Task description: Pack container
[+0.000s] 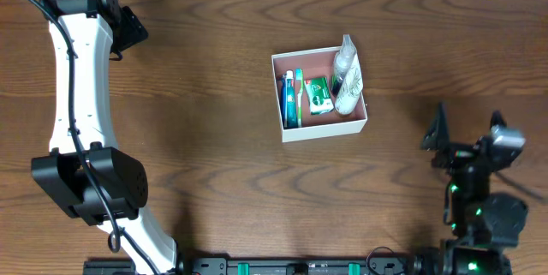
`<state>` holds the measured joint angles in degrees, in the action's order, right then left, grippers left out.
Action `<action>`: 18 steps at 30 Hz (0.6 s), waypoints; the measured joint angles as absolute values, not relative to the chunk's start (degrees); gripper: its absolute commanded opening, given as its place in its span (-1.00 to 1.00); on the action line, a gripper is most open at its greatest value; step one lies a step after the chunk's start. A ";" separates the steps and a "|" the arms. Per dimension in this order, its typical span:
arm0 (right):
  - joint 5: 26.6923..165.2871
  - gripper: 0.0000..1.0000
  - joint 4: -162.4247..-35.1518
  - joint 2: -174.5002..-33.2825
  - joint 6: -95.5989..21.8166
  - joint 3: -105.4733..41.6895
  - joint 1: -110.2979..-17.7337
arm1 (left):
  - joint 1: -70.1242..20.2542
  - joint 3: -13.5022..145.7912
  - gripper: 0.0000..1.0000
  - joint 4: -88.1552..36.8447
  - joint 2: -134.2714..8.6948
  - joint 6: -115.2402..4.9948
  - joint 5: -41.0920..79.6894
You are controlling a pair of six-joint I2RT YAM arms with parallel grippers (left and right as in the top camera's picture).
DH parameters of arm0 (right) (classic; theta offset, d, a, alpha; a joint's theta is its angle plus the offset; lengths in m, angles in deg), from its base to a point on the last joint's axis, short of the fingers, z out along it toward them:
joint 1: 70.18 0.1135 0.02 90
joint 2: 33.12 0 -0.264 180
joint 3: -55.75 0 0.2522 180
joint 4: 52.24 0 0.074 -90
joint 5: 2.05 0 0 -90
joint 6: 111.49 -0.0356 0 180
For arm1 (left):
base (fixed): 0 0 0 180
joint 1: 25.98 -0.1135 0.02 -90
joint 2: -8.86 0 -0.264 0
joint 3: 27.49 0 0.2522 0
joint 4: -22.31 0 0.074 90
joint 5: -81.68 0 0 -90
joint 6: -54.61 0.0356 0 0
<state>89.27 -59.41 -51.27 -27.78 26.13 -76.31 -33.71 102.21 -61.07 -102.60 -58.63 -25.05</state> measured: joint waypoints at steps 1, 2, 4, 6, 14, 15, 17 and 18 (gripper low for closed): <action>89.29 0.98 -58.45 -49.54 -27.32 27.94 -76.05 | -33.71 102.21 0.96 -61.10 -102.60 -58.63 -25.05; 89.36 0.99 -57.62 -48.30 -27.03 29.27 -75.92 | -33.71 102.21 0.96 -61.07 -102.60 -58.63 -25.05; 89.44 0.98 -56.51 -45.63 -26.64 31.85 -75.55 | -33.69 102.21 0.96 -61.07 -102.60 -58.65 -25.05; 89.47 0.98 -56.00 -43.36 -26.42 33.82 -75.30 | -33.71 102.21 0.96 -61.07 -102.60 -58.65 -25.05; 89.53 0.99 -55.85 -36.50 -25.07 38.83 -73.05 | -33.69 102.21 0.96 -61.07 -102.60 -58.65 -25.05; 89.51 0.99 -55.85 -35.53 -24.87 39.55 -72.73 | -33.71 102.21 0.96 -61.10 -102.60 -58.65 -25.05; 89.53 0.99 -55.57 -34.44 -24.45 40.51 -72.38 | -33.71 102.21 0.96 -61.10 -102.60 -58.65 -25.05; 89.51 0.99 -55.68 -34.07 -23.97 40.90 -72.14 | -33.69 102.21 0.96 -61.10 -102.60 -58.65 -25.05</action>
<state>89.51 -55.68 -34.07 -23.97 40.90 -72.14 -33.69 102.21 -61.10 -102.60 -58.65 -25.05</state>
